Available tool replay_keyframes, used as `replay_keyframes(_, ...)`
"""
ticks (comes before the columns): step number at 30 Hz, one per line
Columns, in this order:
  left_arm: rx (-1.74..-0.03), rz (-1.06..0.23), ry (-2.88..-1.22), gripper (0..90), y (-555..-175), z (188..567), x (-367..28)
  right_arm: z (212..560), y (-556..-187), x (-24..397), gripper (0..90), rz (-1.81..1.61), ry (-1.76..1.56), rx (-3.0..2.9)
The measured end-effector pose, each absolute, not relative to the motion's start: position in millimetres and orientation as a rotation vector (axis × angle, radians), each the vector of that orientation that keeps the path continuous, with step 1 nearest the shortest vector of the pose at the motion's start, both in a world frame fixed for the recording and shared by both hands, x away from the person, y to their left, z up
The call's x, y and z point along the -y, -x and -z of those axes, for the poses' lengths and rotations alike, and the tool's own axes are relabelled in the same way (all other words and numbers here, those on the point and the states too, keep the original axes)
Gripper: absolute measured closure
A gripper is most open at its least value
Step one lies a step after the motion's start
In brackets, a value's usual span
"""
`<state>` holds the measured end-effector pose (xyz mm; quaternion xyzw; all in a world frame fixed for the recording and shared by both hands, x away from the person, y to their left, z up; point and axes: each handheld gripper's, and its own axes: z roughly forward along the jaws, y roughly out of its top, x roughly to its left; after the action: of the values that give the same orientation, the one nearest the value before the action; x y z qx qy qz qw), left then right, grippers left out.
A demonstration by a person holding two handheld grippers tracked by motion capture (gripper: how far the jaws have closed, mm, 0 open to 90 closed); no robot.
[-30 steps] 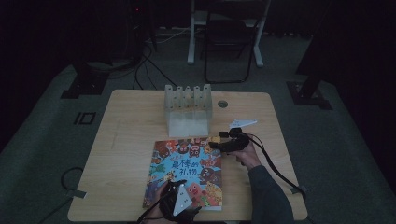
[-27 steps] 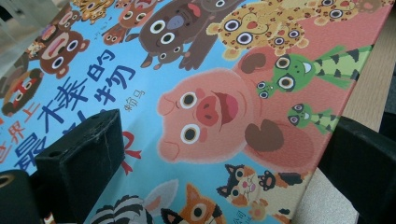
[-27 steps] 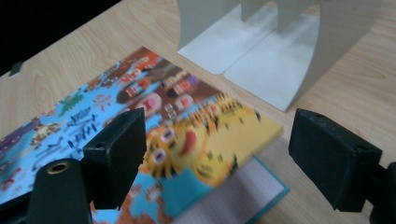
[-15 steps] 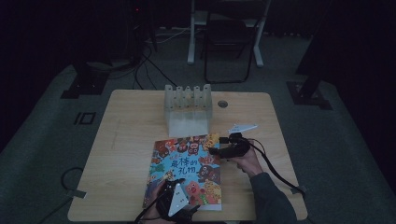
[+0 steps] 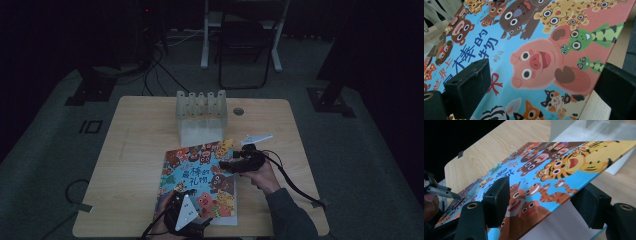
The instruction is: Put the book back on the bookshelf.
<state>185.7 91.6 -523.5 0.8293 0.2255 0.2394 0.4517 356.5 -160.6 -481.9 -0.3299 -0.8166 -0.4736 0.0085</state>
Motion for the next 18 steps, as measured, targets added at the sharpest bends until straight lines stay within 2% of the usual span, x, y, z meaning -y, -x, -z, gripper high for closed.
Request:
replay_keyframes(12,-0.558,-0.603,-1.999,4.6,-183,513,-98,472,-348,136,45.8,1.415,0.966,2.52)
replay_keyframes(18,-0.562,-0.597,-1.978,5.0,-183,511,-98,469,-348,131,48.2,1.388,0.972,2.499)
